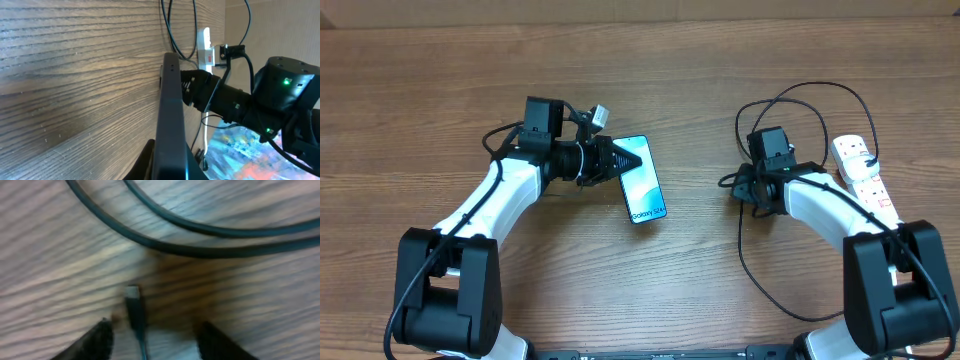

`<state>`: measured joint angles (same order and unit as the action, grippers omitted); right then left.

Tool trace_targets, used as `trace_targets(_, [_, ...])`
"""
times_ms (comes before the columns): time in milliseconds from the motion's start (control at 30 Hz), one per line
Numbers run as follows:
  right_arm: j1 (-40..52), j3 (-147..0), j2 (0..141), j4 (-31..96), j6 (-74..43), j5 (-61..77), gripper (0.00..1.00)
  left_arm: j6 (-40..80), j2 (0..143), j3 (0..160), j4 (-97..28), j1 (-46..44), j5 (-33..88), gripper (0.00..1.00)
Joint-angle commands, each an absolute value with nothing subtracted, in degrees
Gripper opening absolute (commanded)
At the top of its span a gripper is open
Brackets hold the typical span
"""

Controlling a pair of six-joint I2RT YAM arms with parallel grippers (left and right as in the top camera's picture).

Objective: Plug charger to phone and switch on socket
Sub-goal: 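Move the right gripper to the black cable's USB-C plug and grasp it, then carry the plug with the right gripper toward the phone's bottom edge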

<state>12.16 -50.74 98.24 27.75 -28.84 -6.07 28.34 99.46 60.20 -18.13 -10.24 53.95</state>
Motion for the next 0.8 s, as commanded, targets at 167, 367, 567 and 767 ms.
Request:
trace_targets(167, [12.25,-50.61,101.82,29.95,-26.41,-3.9,0.33,30.15,99.26,60.82,-17.72,-8.27,57.08,0.04])
trace_targets(367, [12.29,-50.61,101.82,31.4,-25.65,-0.51,0.04,30.48,99.26,60.82,-17.72,-8.25,57.06,0.04])
trace_targets(567, [12.03,-51.11,101.45,30.48,-16.86,14.31,0.04,30.48,99.26,60.82,-17.47,-8.25,58.13,0.04])
trace_targets(767, [9.74,-56.12,95.98,39.57,-6.35,36.99,0.04,30.5,99.26,60.82,-8.32,-6.48,68.9,0.04])
